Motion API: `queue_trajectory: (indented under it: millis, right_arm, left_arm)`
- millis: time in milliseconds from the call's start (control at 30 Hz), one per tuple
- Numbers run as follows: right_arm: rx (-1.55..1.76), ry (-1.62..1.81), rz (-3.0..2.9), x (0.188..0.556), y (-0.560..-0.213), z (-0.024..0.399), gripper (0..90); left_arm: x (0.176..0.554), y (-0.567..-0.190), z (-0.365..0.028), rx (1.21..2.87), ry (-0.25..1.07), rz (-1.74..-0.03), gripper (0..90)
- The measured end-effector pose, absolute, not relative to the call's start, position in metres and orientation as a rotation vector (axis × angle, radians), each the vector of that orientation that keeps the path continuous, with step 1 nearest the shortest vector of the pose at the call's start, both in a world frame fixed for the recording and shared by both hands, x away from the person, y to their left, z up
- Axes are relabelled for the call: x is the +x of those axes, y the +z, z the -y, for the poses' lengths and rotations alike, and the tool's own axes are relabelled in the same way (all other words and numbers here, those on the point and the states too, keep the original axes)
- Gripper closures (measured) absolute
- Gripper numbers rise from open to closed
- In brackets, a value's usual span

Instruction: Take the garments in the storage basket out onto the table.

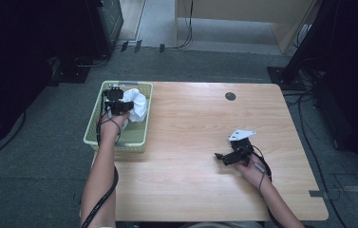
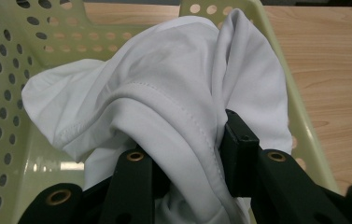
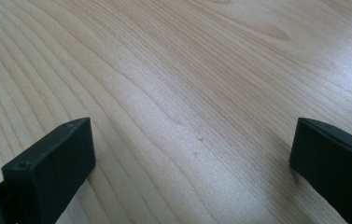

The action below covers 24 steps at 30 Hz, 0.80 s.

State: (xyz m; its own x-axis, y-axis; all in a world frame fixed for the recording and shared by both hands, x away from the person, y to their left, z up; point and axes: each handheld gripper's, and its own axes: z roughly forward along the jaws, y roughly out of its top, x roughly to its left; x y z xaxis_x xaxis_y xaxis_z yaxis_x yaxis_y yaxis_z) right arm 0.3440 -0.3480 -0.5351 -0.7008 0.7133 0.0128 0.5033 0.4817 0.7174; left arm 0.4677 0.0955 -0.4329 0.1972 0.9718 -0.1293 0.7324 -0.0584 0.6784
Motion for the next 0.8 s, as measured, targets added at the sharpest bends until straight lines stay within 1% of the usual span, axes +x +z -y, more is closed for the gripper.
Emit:
queue_trajectory:
  millis: [200,600,800]
  right_arm:
    - [1.032,1.041,-2.444,0.344,-0.535,0.348,0.3]
    - [1.032,1.041,-2.444,0.344,-0.535,0.348,0.3]
    - [1.032,1.041,-2.444,0.344,-0.535,0.348,0.3]
  left_arm:
    - [0.463,-0.424,-0.092,1.852,0.491,-1.556,69.7]
    - [0.457,-0.411,-0.089,1.84,0.458,-1.553,69.7]
    - [0.452,-0.399,-0.086,1.852,0.471,-1.532,69.7]
